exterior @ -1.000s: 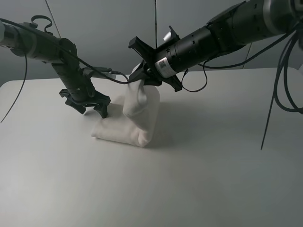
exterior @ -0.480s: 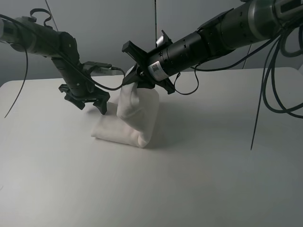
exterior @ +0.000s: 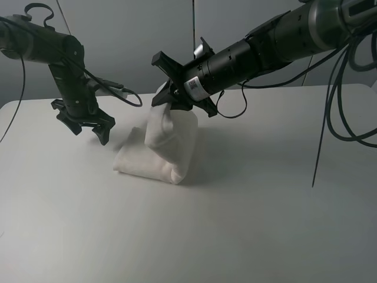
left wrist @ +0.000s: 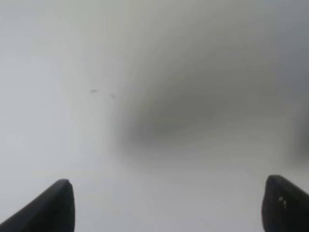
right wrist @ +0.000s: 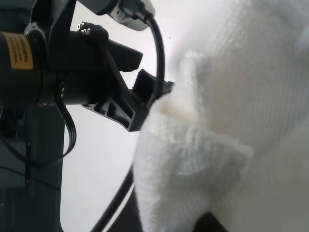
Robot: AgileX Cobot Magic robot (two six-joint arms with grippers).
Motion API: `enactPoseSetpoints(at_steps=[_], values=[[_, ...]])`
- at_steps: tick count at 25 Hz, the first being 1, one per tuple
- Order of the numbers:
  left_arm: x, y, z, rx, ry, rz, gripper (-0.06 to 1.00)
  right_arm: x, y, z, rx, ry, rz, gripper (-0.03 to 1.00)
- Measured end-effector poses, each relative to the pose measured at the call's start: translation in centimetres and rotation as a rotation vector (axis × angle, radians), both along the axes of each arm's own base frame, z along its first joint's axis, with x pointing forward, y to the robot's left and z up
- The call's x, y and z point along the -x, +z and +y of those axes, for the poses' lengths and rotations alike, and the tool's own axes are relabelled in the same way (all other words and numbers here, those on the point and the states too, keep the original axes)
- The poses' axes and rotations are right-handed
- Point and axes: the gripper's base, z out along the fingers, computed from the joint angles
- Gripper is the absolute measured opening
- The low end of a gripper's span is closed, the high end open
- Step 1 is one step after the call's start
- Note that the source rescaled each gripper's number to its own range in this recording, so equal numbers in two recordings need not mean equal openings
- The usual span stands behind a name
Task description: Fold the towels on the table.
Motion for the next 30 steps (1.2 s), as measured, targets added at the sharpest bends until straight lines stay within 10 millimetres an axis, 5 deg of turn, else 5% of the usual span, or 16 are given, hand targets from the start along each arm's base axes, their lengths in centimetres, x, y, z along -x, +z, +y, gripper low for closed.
enactPoseSetpoints(at_steps=[2,5,7,15,22,30], values=[[-0.2,0.0,0.8,-0.010,0.018,0.014,1.00,-0.1,0.1,0.1,-0.011,0.000,-0.024,0.28],[-0.5,0.2,1.6,-0.017,0.035,0.017,1.00,-0.4,0.4,0.2,-0.040,-0.016,-0.050,0.84],[-0.5,0.8,1.7,-0.017,0.035,0.002,1.00,-0.5,0.4,0.2,-0.045,-0.021,-0.060,0.97],[-0.6,1.9,1.7,-0.008,0.031,-0.026,1.00,-0.4,0.6,0.3,-0.056,0.003,-0.083,1.00],[-0.3,5.2,2.4,0.012,0.047,-0.074,1.00,0.2,0.9,0.2,-0.013,0.148,-0.208,1.00],[0.8,12.3,4.4,0.041,0.067,-0.214,1.00,0.2,6.8,-4.6,0.278,0.198,-0.497,1.00]])
